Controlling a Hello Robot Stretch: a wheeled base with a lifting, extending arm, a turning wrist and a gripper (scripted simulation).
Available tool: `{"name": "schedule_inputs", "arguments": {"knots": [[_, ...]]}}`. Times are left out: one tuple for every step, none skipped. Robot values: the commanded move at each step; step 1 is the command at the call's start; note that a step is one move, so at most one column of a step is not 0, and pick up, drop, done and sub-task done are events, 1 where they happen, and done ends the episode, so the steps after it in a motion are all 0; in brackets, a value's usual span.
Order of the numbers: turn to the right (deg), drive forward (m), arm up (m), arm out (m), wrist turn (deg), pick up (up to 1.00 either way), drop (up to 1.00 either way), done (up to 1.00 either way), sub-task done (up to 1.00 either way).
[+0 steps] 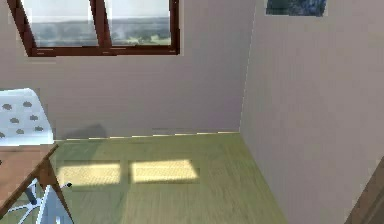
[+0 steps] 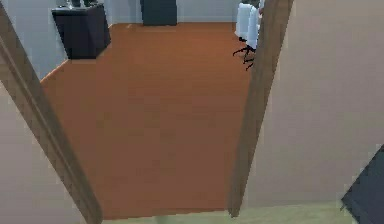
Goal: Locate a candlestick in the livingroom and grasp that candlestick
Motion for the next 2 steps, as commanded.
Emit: {"name": "schedule_inputs", "arguments": {"knots": [[0.0,0.60,0.00,0.00,0.0,0.00,0.00,0.00,0.00],[-42.0,0.00,0.00,0.00,0.0,0.00,0.00,0.00,0.00]]}}
